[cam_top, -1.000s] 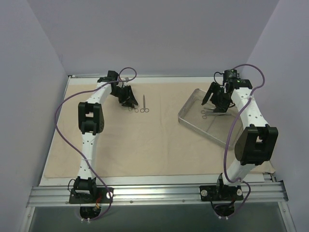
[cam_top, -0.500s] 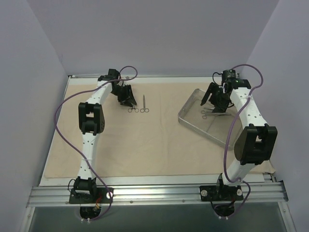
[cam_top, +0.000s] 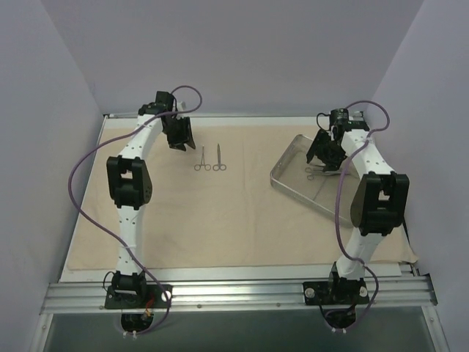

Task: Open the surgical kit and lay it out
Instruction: Place the medical item in the surgical kit, then pick up the medical item from the container.

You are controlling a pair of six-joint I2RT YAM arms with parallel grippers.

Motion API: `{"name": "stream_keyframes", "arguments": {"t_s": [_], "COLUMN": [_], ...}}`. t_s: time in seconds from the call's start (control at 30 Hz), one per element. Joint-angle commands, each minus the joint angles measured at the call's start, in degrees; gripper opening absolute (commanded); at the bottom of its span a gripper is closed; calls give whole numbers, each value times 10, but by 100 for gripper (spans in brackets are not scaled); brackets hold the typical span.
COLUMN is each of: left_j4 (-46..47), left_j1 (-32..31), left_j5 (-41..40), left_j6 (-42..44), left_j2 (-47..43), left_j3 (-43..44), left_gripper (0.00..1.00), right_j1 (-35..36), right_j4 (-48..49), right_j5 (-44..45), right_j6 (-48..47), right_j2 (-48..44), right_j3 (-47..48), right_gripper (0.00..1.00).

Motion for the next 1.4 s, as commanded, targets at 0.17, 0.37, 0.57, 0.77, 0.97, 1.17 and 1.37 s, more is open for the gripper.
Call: {"name": "stream_keyframes", "arguments": {"t_s": [0.17,0.37,0.57,0.77,0.97,1.17,1.37], "left_j4": [38,63,62,56,60,57,58], "left_j1": [-1,-4,-3,-3,-2,2,2], "left_j5": [17,26,17,14,20,24,25], "left_j6": [-14,-29,-38,-42,-39,-37,-35], "left_j2": [-137,-204,-236,-248,-253,-247,-250], "left_j3": [-117,-221,-242,-247,-254,-239,-241], "left_gripper": [53,53,53,53,53,53,53], "right_j1": [-4,2,3,3,3,17,24], "right_j4": [26,32,44,35,27,27,14], "right_j5": [73,72,116,143,133,127,126], "right_j6": [7,146,249,271,291,295,286], "right_j2": [81,96,83,122,173,207,192], "right_j3": [54,23,-14,22,48,56,25], "right_gripper": [44,45,52,59,64,64,54]}}
